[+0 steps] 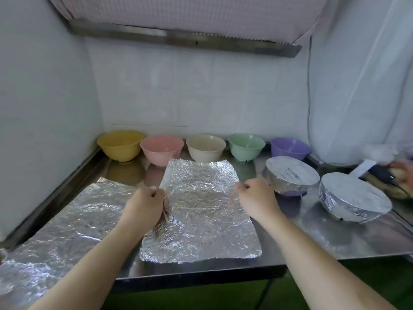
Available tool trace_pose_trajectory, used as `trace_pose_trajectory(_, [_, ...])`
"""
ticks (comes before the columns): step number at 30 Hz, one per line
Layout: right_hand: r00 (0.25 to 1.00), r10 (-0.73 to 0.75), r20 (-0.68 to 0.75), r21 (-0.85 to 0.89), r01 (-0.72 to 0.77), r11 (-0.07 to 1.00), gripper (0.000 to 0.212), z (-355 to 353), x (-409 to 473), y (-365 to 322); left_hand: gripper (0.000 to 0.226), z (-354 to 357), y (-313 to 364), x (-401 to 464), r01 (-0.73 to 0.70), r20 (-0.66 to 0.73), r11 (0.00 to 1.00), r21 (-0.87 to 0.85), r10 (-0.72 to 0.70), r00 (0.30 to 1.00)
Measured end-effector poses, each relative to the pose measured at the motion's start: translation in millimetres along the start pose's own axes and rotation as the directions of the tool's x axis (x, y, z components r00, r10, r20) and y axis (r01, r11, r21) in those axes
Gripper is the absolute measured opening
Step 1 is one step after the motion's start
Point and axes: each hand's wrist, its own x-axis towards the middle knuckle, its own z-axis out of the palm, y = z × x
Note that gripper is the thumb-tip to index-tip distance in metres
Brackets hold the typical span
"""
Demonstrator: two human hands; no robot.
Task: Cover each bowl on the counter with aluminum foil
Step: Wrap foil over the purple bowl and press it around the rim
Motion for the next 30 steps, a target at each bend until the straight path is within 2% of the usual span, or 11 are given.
trace_pose_trajectory(8, [0.994,0.072,0.088,0.036,-0.075,0.997,0.044,6.0,6.1,6.5,0.050,5.7,1.1,7.5,0.007,0.055,0.994,0.105,-0.013,0.998])
trace_pose_trajectory(12, [0.995,0.050,0.081,0.039,-0.054,0.998,0.049,3.2,4.1,4.8,0.048,4.9,-1.4,10.3,-0.043,0.022,0.982,0.183,0.040,0.999])
trace_pose_trajectory(14, [0.996,0.049,0.076,0.039,-0.052,0.998,0.050,1.3,2.7,2.9,0.037,2.5,2.3,4.9,-0.072,-0.037,0.964,0.257,0.084,0.996])
trace_pose_trajectory(16, [0.996,0.056,0.075,0.048,-0.059,0.997,0.049,-0.1,3.1,2.2,0.026,-0.1,11.3,-6.6,-0.194,-0.126,0.901,0.388,0.260,0.957])
trace_pose_trajectory(17, [0.995,0.065,0.078,0.056,-0.070,0.996,0.047,-0.3,3.7,2.5,0.028,-1.1,19.5,-12.7,-0.291,-0.135,0.833,0.471,0.395,0.909])
trace_pose_trajectory(19, [0.994,0.080,0.075,0.075,-0.085,0.994,0.042,-2.3,2.4,0.3,0.041,-0.6,39.6,-23.3,-0.480,-0.025,0.669,0.567,0.597,0.802])
trace_pose_trajectory(20, [0.995,0.079,0.064,0.058,-0.083,0.995,0.039,-4.3,-0.5,-2.9,0.046,2.3,48.5,-25.6,-0.546,0.079,0.617,0.566,0.618,0.782])
trace_pose_trajectory(23, [0.998,-0.026,-0.053,-0.193,0.015,0.981,0.029,-16.9,-15.2,-23.1,0.061,22.5,54.4,-20.8,-0.578,0.352,0.586,0.567,0.462,0.814])
trace_pose_trajectory(25, [0.978,-0.203,-0.046,-0.271,0.183,0.945,0.033,-24.9,-24.0,-42.5,0.063,35.9,45.7,-15.5,-0.559,0.407,0.570,0.603,0.383,0.829])
trace_pose_trajectory(27, [0.944,-0.314,0.106,-0.183,0.329,0.927,0.039,-24.5,-24.9,-59.3,0.065,44.5,37.9,-11.4,-0.539,0.396,0.576,0.614,0.366,0.842])
trace_pose_trajectory(30, [0.858,-0.356,0.371,-0.089,0.415,0.906,0.040,-3.2,-18.4,-66.2,0.067,50.6,34.3,-9.5,-0.540,0.394,0.564,0.625,0.370,0.842])
